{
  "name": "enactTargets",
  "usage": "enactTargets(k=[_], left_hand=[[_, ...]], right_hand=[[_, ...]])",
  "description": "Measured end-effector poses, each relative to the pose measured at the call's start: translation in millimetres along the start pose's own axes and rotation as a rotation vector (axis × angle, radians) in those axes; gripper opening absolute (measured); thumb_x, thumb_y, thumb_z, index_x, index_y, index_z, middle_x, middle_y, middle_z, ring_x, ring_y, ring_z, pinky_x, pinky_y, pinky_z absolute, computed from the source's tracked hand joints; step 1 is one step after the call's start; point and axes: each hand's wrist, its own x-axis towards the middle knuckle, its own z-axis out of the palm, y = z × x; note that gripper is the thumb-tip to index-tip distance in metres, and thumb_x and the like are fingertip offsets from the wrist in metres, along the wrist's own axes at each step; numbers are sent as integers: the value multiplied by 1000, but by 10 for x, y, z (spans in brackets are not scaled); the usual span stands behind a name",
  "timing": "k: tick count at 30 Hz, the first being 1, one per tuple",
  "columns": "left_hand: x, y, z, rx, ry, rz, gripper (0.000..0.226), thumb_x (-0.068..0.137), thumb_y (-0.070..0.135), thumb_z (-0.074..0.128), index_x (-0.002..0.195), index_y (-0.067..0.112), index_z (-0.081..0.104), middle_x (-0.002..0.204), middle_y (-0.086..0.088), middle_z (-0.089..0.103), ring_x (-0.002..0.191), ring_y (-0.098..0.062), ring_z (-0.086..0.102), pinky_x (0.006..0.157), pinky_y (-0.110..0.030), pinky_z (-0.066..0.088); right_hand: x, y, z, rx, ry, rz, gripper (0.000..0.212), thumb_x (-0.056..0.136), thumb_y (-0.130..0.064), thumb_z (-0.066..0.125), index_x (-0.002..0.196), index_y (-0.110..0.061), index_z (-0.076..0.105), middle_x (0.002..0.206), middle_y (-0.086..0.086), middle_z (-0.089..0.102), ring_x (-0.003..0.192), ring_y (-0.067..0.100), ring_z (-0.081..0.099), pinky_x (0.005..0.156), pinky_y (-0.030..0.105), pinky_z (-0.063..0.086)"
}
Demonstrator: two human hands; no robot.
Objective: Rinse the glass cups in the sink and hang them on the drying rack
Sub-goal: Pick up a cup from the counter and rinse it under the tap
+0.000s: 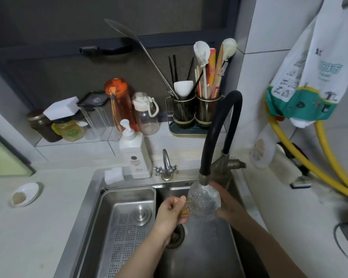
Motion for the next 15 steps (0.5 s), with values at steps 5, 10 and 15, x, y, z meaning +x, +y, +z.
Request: enactTargets(k=[5,10,15], left_hand=[[-111,-60,-162,384,21,229,15,92,39,54,89,24,55,83,-6,68,70,-17,65,71,-38,55],[-251,-139,-396,781,-327,433,68,88,33,66,143,45,29,117,10,52,101,0,53,98,-17,41],[-394,-185,-516,816,-407,511,75,81,23,75,130,57,29,121,19,34,117,4,40,105,-3,25]], right_hand=[[-278,-135,427,-36,165,-196,74,80,-40,69,139,-51,26,147,-18,31,136,-1,30,111,32,32],[-515,-280,568,109,163,-95,70,67,-71,63,126,-60,27,139,-24,37,128,-9,36,105,19,33],[-664,-364,716,91,139,-18,53,87,-48,54,129,-57,21,140,-21,26,134,3,24,112,30,23]])
